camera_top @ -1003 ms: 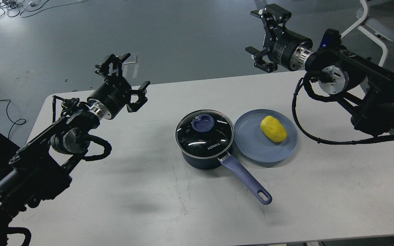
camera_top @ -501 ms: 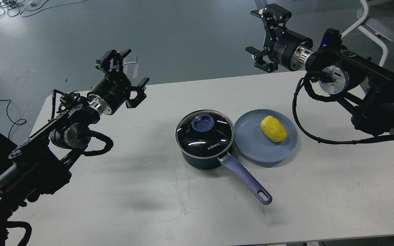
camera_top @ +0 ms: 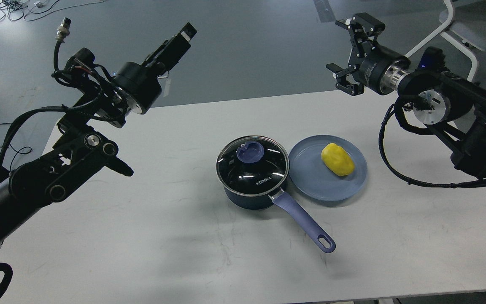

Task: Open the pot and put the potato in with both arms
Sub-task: 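Reach the left gripper over the pot and grasp the lid knob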

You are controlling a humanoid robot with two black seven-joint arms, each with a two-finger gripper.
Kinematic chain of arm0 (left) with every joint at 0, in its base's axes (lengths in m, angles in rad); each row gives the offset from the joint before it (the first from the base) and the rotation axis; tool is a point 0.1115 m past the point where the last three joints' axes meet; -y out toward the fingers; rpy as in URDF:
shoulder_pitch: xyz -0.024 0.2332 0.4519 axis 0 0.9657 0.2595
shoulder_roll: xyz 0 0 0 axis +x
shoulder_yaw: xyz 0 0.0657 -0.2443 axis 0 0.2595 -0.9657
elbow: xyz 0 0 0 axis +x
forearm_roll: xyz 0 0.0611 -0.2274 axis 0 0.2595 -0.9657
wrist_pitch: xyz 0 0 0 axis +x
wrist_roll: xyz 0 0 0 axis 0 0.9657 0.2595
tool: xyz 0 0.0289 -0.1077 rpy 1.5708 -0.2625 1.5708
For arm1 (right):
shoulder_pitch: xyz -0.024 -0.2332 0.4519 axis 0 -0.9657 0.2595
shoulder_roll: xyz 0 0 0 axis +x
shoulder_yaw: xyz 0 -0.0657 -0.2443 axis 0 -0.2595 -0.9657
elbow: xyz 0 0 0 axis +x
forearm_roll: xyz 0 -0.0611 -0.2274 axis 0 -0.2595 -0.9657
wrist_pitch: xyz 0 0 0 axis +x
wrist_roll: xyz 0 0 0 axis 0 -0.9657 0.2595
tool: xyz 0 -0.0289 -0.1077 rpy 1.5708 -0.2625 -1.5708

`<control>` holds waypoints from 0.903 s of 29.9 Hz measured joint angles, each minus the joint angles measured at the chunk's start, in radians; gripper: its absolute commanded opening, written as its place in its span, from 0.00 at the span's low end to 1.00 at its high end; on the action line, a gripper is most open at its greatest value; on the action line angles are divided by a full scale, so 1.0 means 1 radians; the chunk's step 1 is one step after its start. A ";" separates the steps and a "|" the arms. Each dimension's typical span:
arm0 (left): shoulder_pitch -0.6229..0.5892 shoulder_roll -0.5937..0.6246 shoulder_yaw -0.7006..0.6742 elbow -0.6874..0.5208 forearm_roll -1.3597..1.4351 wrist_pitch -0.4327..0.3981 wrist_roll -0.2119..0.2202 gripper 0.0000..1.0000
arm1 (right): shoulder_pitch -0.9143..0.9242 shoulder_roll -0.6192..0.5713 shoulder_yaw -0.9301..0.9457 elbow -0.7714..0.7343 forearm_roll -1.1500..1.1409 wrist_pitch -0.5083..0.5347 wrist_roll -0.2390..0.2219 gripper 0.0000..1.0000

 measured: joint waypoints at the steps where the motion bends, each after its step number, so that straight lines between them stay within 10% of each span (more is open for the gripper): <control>1: -0.014 0.006 0.026 -0.013 0.050 0.001 -0.003 0.98 | -0.013 -0.001 0.011 -0.001 0.000 0.000 0.000 1.00; 15: 0.024 -0.031 0.159 -0.003 0.748 0.046 0.001 0.97 | -0.086 0.001 0.052 -0.005 0.000 -0.005 -0.001 1.00; 27: 0.077 -0.206 0.151 0.112 0.814 0.057 0.011 0.97 | -0.114 0.000 0.044 -0.016 0.000 -0.003 -0.001 1.00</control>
